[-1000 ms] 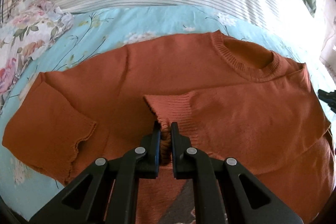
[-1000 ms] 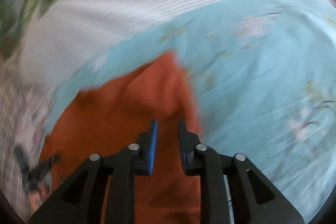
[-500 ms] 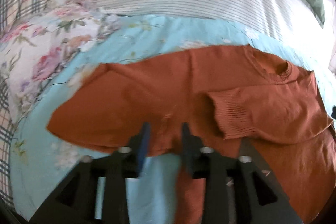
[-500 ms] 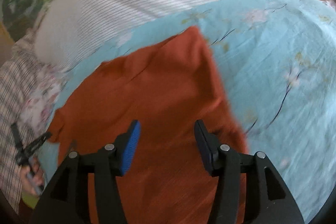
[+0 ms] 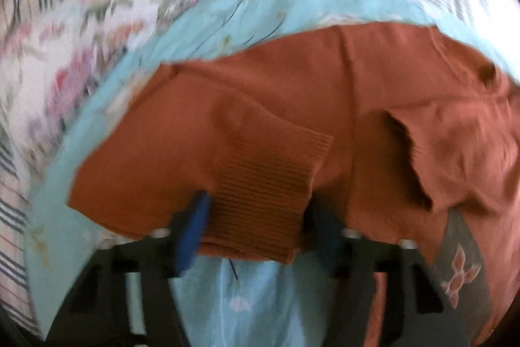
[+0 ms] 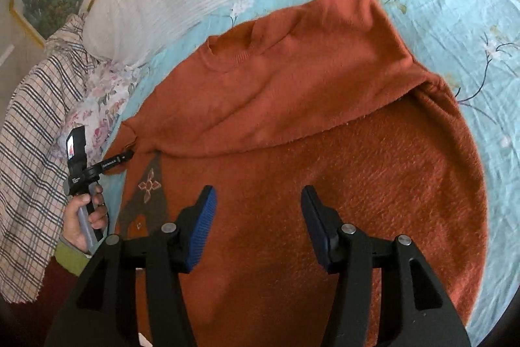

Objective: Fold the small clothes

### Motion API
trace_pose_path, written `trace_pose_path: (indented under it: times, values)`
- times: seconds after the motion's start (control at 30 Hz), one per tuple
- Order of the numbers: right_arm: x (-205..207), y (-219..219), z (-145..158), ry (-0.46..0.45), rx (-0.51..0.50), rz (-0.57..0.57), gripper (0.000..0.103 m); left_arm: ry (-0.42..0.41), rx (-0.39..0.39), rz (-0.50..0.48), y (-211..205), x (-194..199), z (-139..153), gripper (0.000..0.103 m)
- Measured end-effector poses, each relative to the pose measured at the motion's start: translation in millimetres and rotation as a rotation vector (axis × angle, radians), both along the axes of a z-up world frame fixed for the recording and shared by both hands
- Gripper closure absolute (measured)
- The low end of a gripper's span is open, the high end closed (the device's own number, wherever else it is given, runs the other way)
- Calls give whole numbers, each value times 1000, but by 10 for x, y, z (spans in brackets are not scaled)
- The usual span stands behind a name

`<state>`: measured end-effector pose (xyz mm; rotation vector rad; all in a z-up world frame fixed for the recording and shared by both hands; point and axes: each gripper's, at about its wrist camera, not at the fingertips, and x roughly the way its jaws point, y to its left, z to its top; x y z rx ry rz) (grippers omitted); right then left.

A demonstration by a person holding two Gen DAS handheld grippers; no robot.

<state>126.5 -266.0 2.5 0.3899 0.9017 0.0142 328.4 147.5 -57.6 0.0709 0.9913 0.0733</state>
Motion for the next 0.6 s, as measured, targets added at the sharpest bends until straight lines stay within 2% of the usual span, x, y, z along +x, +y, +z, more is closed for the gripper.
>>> trace_pose_path:
  times: [0.03, 0.07, 0.2, 0.33, 0.47, 0.6]
  values:
    - [-4, -3, 26, -10, 1, -2, 48, -16, -45, 12, 65, -6, 40, 74]
    - [2, -1, 47, -19, 3, -1, 48, -24, -85, 15, 105, -23, 90, 101]
    - [-39, 5, 118, -52, 12, 3, 48, -81, -103, 28, 73, -175, 311, 101]
    - [-113, -59, 171, -79, 25, -16, 48, -132, -229, -26, -101, -372, 620, 101]
    - [-191, -158, 207, -90, 29, -38, 48, -181, -304, -149, -617, -548, 914, 101]
    - [-294, -316, 240, -104, 44, -81, 48, -183, -359, -281, -1261, -595, 1040, 101]
